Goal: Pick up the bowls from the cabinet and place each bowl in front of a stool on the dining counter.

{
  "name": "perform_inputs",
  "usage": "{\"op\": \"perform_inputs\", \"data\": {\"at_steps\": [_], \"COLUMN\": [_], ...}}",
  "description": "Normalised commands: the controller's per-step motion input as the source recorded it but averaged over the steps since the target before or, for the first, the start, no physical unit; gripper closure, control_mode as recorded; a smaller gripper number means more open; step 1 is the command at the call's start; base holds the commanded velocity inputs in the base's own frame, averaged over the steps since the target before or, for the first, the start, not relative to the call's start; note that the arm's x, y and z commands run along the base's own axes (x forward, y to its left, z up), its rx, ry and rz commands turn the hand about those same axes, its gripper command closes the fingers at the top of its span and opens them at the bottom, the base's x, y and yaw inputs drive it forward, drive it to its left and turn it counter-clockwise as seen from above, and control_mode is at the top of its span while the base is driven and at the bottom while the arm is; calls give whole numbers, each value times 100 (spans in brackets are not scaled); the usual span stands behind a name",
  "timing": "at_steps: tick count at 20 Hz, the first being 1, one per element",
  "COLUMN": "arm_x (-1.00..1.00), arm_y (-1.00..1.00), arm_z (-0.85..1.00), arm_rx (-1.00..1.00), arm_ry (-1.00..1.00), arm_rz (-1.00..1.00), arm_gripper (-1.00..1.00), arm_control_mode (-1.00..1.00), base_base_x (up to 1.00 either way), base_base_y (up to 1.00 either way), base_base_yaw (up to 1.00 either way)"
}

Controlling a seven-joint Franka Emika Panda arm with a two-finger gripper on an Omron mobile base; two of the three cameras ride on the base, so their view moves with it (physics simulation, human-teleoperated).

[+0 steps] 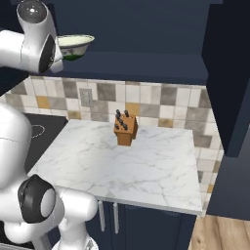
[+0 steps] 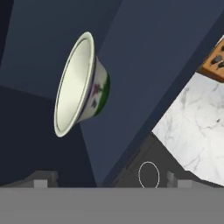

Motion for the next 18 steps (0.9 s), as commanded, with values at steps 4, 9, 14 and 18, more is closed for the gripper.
{"op": "perform_inputs", "data": {"at_steps": [4,9,14,18], "arm_x": [38,32,26,27], "arm_y": [6,1,0,0], "arm_z": [-3,-15,-9,-1], "arm_rx": [0,0,0,0], "arm_ry": [0,0,0,0], "arm_rz": [0,0,0,0], "arm_gripper": [-100,-100,-100,-100], "arm_control_mode": [-100,-100,-100,-100], "base_base_x": [0,0,0,0], "base_base_y": [0,0,0,0], "base_base_yaw": [0,0,0,0]}}
